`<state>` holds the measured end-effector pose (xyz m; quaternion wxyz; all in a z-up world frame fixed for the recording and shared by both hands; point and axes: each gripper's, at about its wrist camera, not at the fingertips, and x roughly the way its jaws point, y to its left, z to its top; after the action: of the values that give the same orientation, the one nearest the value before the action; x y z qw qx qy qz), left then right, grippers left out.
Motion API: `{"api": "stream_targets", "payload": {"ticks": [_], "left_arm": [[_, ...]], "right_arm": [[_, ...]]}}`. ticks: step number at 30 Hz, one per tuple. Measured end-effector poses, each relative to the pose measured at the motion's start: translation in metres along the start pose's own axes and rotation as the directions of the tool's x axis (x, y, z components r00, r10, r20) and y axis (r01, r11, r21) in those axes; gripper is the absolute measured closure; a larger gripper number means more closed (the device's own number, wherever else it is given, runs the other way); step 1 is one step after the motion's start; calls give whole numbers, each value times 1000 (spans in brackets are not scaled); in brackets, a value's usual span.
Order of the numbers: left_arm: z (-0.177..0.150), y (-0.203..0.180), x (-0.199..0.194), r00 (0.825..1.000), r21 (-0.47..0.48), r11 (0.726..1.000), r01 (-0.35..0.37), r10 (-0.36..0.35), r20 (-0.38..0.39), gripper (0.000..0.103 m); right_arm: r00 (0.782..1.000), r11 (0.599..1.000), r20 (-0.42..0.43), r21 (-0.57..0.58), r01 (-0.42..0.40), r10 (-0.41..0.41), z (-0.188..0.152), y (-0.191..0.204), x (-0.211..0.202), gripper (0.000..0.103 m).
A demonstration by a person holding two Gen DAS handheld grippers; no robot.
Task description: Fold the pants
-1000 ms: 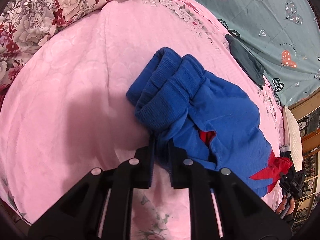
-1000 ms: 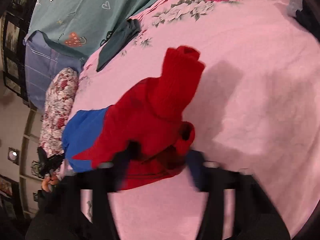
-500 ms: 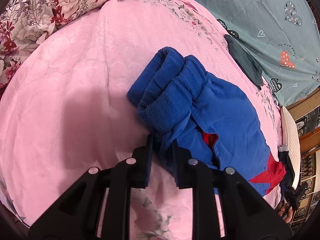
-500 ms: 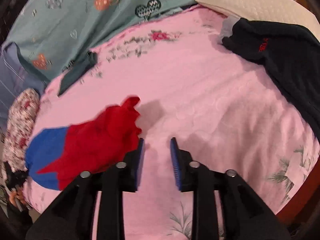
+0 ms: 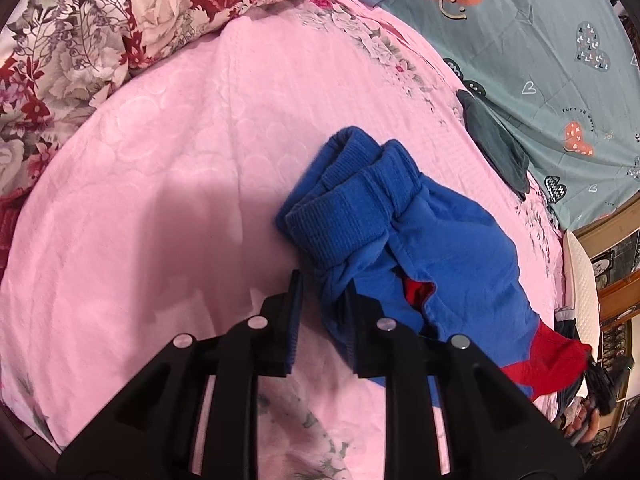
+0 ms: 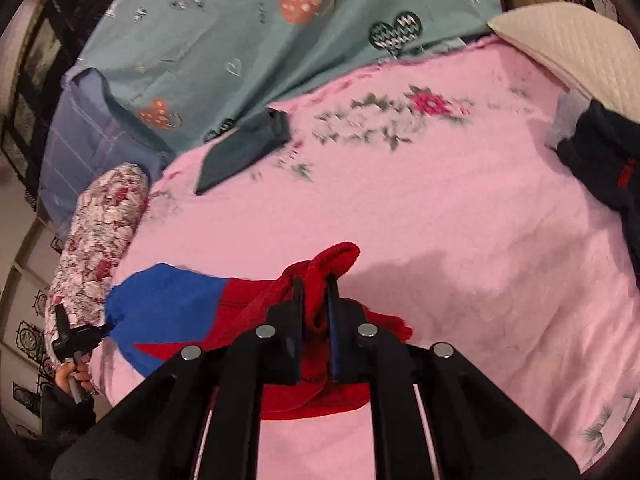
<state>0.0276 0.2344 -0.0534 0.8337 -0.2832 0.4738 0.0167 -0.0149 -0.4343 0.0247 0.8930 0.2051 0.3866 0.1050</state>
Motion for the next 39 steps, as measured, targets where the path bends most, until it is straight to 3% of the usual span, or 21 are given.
{"api": "stream_targets", "payload": {"ticks": [2, 6, 7, 9, 12, 14, 16, 17, 19, 21, 23, 25, 27, 28, 30, 32, 33, 34, 35, 37, 39], "left_arm": [[2, 0, 0, 1000, 5, 1000, -8, 8, 4, 84], [2, 1, 5, 1000, 21, 1000, -17, 17, -9, 79], [1, 1, 7, 1000, 30, 999, -22, 23, -15, 74], [-3, -1, 5, 999, 55, 998, -26, 27, -25, 69], [-11, -4, -18, 1000, 97, 995, -28, 29, -7, 60], [-18, -17, -40, 999, 154, 987, -37, 33, 34, 60], [-26, -46, -59, 997, 254, 967, -15, -5, 75, 54], [-32, -66, -61, 997, 309, 951, 9, -34, 76, 53], [-49, -106, -44, 996, 417, 906, 69, -86, 23, 50], [-66, -126, -12, 997, 468, 880, 80, -61, -56, 50], [-76, -118, 18, 990, 462, 884, 70, -4, -142, 54], [-79, -103, 17, 990, 461, 883, 86, -22, -143, 59], [-76, -91, 8, 988, 425, 904, 54, 13, -154, 60], [-75, -90, 3, 988, 427, 903, 31, 36, -149, 59], [-73, -97, -14, 992, 457, 889, 37, 24, -128, 57], [-65, -113, -30, 995, 480, 873, 86, -54, -80, 48], [-59, -127, -38, 993, 497, 860, 117, -114, -37, 32], [-55, -140, -37, 991, 508, 854, 115, -131, -3, 21], [-52, -150, -32, 990, 508, 854, 113, -143, 19, 20], [-45, -171, 2, 989, 499, 856, 137, -148, -18, 21], [-46, -172, 39, 995, 484, 870, 92, -61, -79, 30]], "right_arm": [[998, 999, -36, 4, 45, -45, -6, 0, -1, 93], [959, 975, -176, -35, 219, -222, -33, -35, 44, 90], [950, 970, -195, -46, 238, -243, -40, -41, 51, 74], [936, 949, -153, -50, 312, -316, -41, -48, 43, 45], [912, 910, 10, -51, 411, -411, -28, -31, 3, 44], [951, 948, 54, -75, 309, -306, -23, -6, -10, 44], [992, 977, -11, -174, 122, -126, -26, 32, 5, 44], [993, 969, -68, -235, 78, -96, -31, 50, 21, 44], [981, 951, -162, -303, 57, -110, -43, 68, 52, 44], [945, 941, -267, -323, 100, -192, -56, 63, 82, 44], [899, 938, -360, -319, 134, -251, -72, 45, 100, 44], [891, 937, -378, -325, 125, -250, -72, 41, 89, 44], [879, 935, -396, -329, 134, -265, -63, 47, 85, 44], [884, 930, -388, -346, 120, -259, -54, 56, 83, 44], [919, 938, -370, -346, 2, -138, -31, 90, 86, 43], [933, 941, -360, -309, -138, 18, -6, 122, 100, 37], [932, 936, -353, -296, -191, 78, 5, 137, 109, 36], [928, 928, -341, -276, -251, 149, 19, 153, 124, 35], [918, 920, -339, -250, -301, 208, 31, 169, 145, 34], [887, 910, -370, -195, -366, 277, 44, 193, 188, 33], [859, 912, -411, -135, -388, 305, 51, 208, 236, 32]]}}
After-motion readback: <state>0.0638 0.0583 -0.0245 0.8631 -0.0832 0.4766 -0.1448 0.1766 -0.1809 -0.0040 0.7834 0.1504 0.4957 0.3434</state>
